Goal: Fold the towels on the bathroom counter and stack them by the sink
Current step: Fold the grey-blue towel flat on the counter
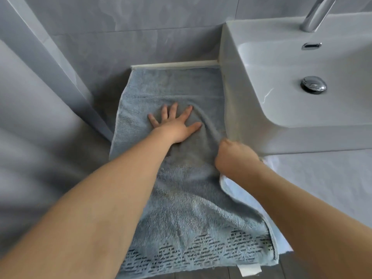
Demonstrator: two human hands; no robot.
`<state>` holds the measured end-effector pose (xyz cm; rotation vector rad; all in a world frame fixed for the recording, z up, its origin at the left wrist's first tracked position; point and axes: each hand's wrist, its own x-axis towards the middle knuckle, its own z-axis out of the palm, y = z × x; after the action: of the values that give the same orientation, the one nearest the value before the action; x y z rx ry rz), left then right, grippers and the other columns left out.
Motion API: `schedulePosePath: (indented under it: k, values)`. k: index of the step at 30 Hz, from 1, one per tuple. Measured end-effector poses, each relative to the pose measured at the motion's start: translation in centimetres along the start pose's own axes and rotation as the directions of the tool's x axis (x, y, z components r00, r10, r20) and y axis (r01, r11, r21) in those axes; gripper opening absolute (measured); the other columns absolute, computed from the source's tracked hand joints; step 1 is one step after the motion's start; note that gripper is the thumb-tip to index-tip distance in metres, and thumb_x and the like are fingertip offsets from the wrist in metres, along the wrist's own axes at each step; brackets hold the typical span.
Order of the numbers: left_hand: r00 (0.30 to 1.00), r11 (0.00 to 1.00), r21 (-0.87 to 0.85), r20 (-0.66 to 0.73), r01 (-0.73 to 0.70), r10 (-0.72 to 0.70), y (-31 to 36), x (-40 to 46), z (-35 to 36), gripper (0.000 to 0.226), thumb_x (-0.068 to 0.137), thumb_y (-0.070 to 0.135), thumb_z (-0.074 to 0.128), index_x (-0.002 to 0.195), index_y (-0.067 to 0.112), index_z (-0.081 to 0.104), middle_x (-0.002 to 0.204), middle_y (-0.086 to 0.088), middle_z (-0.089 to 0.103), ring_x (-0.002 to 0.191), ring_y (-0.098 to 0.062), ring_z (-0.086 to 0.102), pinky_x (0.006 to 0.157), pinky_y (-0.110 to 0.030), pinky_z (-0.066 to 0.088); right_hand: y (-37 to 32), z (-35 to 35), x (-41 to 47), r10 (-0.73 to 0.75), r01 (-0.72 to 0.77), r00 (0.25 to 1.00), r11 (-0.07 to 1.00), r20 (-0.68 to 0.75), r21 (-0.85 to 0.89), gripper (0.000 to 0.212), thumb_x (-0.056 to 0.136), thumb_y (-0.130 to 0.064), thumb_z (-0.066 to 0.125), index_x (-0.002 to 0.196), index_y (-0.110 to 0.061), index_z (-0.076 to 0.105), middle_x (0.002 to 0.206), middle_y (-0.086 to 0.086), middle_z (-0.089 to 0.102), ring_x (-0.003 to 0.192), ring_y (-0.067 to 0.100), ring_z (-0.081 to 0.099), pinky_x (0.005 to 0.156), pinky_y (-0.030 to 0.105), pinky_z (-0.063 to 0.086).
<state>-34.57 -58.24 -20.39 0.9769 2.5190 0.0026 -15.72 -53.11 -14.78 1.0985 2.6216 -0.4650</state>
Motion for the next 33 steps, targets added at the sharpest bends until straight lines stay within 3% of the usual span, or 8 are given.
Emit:
schedulePosePath:
  k: [3, 5, 7, 9, 12, 15, 24, 33]
  values:
    - [0.999, 0.998, 0.064, -0.049, 0.027, -0.024, 1.4, 0.9, -0.7, 0.084, 0.079, 0.088, 0.017, 0.153, 0.050, 0.000, 0.165, 0.000, -0.010, 0.150, -0.032, -0.011, 0.108, -0.072, -0.008, 1.2, -1.6, 0.5, -0.001, -0.003, 1.000, 0.967, -0.016, -0.253, 0.031, 0.093, -0.009, 0.042, 0.122, -0.003, 0.050, 0.128, 0.013, 0.057, 0.118, 0.031, 0.057, 0.084, 0.035, 0.044]
    - [0.975, 0.992, 0.128, -0.223, 0.006, 0.023, 1.4, 1.3, -1.7, 0.077, 0.084, 0.081, 0.026, 0.148, 0.039, 0.029, 0.158, -0.008, 0.019, 0.143, -0.032, 0.017, 0.109, -0.062, 0.010, 0.6, -2.5, 1.1, -0.039, 0.050, 0.998, 0.945, 0.040, -0.322, 0.033, 0.093, -0.010, 0.040, 0.123, -0.006, 0.054, 0.130, 0.009, 0.054, 0.121, 0.028, 0.054, 0.082, 0.034, 0.042]
    - [0.859, 0.996, 0.087, -0.511, 0.021, 0.027, 0.3, 2.2, -3.0, 0.057, 0.087, 0.063, 0.039, 0.127, 0.024, 0.051, 0.137, -0.009, 0.043, 0.126, -0.031, 0.037, 0.101, -0.051, 0.023, -1.5, -3.5, 2.1, -0.080, 0.080, 0.997, 0.955, 0.011, -0.287, 0.036, 0.093, -0.012, 0.040, 0.126, -0.008, 0.056, 0.130, 0.011, 0.052, 0.122, 0.030, 0.051, 0.086, 0.036, 0.044]
    - [0.793, 1.000, -0.015, -0.609, 0.019, -0.024, -1.9, 4.2, -4.8, 0.048, 0.088, 0.048, 0.044, 0.123, 0.017, 0.052, 0.134, -0.010, 0.046, 0.124, -0.032, 0.040, 0.100, -0.049, 0.028, -4.4, -4.4, 4.4, -0.129, 0.106, 0.986, 0.973, -0.102, -0.203, 0.036, 0.093, -0.015, 0.042, 0.126, -0.007, 0.054, 0.127, 0.015, 0.050, 0.120, 0.034, 0.049, 0.090, 0.039, 0.045]
    - [0.903, 0.998, -0.064, -0.427, 0.023, -0.049, -5.8, 7.3, -6.4, 0.060, 0.095, 0.049, 0.038, 0.148, 0.020, 0.031, 0.160, -0.007, 0.022, 0.145, -0.032, 0.019, 0.114, -0.054, 0.020, -7.4, -5.1, 10.0, -0.141, 0.130, 0.971, 0.989, -0.195, -0.068, 0.038, 0.094, -0.022, 0.043, 0.129, -0.008, 0.044, 0.130, 0.016, 0.048, 0.123, 0.036, 0.046, 0.094, 0.041, 0.040]
    - [0.961, 0.996, -0.010, -0.260, 0.093, -0.092, -9.3, 8.3, -4.3, 0.070, 0.094, 0.069, 0.019, 0.156, 0.040, 0.005, 0.166, 0.004, -0.006, 0.152, -0.025, -0.010, 0.117, -0.063, -0.004, -7.5, -4.4, 16.3, -0.074, 0.073, 0.985, 0.997, -0.156, -0.016, 0.051, 0.097, -0.029, 0.035, 0.145, -0.014, 0.026, 0.142, 0.016, 0.039, 0.131, 0.036, 0.037, 0.104, 0.046, 0.030]
    - [0.939, 0.996, 0.035, -0.336, 0.085, -0.069, -9.8, 8.4, -2.7, 0.080, 0.086, 0.079, 0.001, 0.156, 0.040, -0.004, 0.166, 0.002, -0.013, 0.151, -0.026, -0.017, 0.117, -0.062, -0.011, -4.3, -2.6, 25.3, -0.042, 0.036, 0.993, 0.998, -0.110, -0.055, 0.075, 0.094, -0.067, 0.018, 0.156, -0.028, 0.000, 0.163, 0.009, -0.009, 0.149, 0.032, -0.010, 0.118, 0.051, -0.006]
    - [0.946, 0.995, 0.038, -0.314, 0.092, -0.076, -9.5, 7.7, -3.1, 0.080, 0.088, 0.078, 0.003, 0.156, 0.037, -0.007, 0.166, -0.001, -0.014, 0.151, -0.027, -0.018, 0.118, -0.062, -0.008, -3.7, -1.4, 25.4, -0.101, 0.071, 0.964, 0.989, -0.244, -0.128, 0.076, 0.093, -0.067, 0.014, 0.156, -0.027, 0.002, 0.163, 0.008, -0.007, 0.150, 0.028, -0.008, 0.120, 0.048, -0.005]
